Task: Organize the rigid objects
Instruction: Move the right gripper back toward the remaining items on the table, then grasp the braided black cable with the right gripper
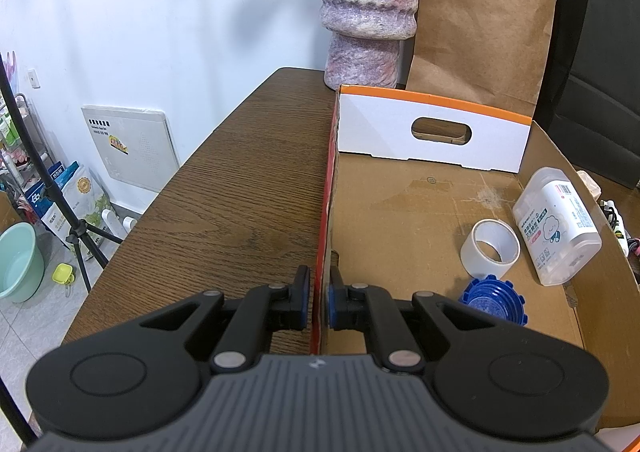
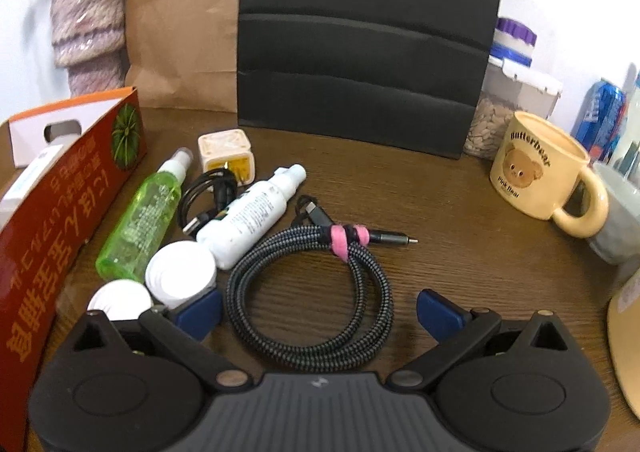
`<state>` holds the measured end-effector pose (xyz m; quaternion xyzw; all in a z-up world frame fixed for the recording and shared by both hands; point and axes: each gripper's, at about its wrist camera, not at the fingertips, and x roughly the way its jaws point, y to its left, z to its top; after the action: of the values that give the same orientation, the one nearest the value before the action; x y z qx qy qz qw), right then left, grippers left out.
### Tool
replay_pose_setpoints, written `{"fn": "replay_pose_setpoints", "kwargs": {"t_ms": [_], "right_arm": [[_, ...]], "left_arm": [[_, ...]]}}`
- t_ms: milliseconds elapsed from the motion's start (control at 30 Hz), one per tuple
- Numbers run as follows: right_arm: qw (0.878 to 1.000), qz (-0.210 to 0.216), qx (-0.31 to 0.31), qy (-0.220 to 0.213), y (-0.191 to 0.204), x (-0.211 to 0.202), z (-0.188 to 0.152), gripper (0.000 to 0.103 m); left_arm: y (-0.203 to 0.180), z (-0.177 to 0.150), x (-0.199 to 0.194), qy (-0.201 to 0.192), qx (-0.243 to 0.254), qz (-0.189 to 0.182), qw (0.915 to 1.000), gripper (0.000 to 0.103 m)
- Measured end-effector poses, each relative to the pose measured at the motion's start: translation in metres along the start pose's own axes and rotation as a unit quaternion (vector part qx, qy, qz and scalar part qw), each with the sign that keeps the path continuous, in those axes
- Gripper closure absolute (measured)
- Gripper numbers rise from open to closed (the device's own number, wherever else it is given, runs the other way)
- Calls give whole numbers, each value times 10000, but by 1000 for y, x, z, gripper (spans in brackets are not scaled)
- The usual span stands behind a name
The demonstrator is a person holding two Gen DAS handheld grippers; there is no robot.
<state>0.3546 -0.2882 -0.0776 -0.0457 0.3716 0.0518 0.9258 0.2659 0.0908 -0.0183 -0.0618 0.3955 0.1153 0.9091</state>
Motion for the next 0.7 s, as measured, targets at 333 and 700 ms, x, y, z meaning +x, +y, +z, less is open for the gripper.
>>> {"fn": "replay_pose_setpoints", "kwargs": {"t_ms": [333,700], "right_arm": [[9990,39,339,-275,-4,10,-3,0],[9985,-155,321,-404,-4,1,-2,15]], "left_arm": [[1,0,0,6,-8,-6,10000,93],[3,-1,0,-7,-13,7,10000,93]]}}
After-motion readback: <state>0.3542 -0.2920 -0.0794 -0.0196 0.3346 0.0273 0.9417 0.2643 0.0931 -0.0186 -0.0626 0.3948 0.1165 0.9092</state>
